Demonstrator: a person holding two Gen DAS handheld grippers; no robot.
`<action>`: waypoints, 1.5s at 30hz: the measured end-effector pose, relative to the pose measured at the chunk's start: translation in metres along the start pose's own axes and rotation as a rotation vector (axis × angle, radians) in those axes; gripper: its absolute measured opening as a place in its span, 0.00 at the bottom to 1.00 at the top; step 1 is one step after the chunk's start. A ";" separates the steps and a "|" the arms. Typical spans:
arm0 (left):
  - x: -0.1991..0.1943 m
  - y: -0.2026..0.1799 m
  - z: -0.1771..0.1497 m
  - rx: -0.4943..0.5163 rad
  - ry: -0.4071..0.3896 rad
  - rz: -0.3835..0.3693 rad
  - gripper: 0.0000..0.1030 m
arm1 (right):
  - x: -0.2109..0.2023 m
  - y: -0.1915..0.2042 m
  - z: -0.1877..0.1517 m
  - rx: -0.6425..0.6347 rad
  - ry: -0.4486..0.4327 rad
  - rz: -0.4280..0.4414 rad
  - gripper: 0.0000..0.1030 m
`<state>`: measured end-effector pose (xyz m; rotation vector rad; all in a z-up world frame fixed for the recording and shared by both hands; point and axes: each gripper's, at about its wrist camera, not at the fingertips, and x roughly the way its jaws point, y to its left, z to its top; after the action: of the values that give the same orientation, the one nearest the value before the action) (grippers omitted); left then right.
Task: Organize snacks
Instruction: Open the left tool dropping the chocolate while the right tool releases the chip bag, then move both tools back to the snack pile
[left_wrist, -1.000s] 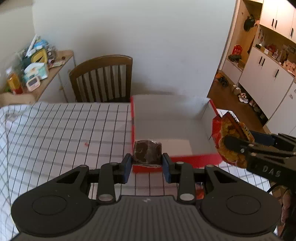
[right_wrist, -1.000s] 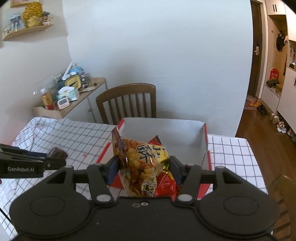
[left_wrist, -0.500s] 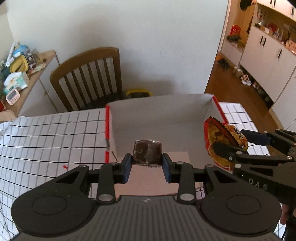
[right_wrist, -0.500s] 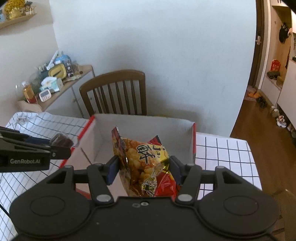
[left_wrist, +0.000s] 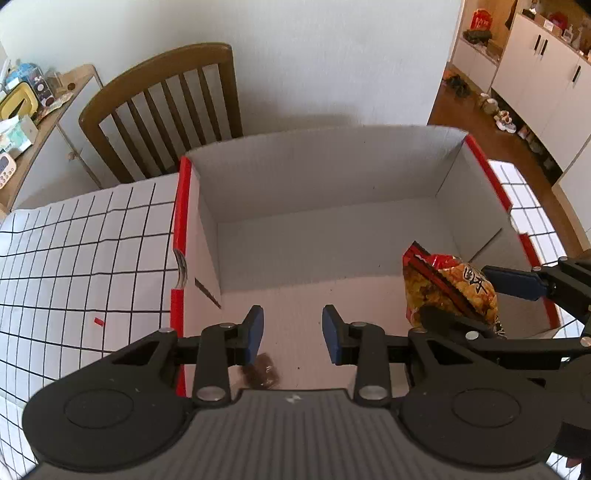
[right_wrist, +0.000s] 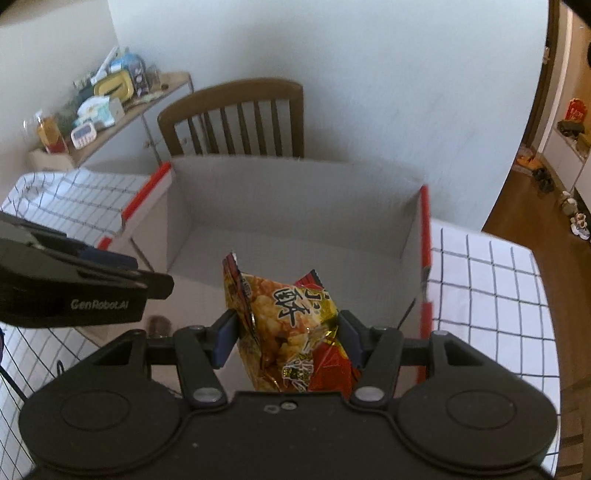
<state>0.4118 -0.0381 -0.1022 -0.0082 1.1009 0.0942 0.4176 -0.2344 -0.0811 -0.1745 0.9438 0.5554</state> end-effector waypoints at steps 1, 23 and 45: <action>0.002 0.001 -0.001 -0.005 0.007 -0.002 0.33 | 0.003 0.000 -0.001 0.000 0.010 0.000 0.56; -0.060 0.010 -0.018 -0.009 -0.080 -0.007 0.33 | -0.050 0.010 -0.002 0.031 -0.066 -0.019 0.74; -0.162 0.019 -0.068 -0.011 -0.202 -0.063 0.40 | -0.147 0.045 -0.032 0.046 -0.187 -0.016 0.80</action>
<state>0.2775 -0.0346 0.0121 -0.0428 0.8970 0.0436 0.3042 -0.2630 0.0228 -0.0865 0.7719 0.5251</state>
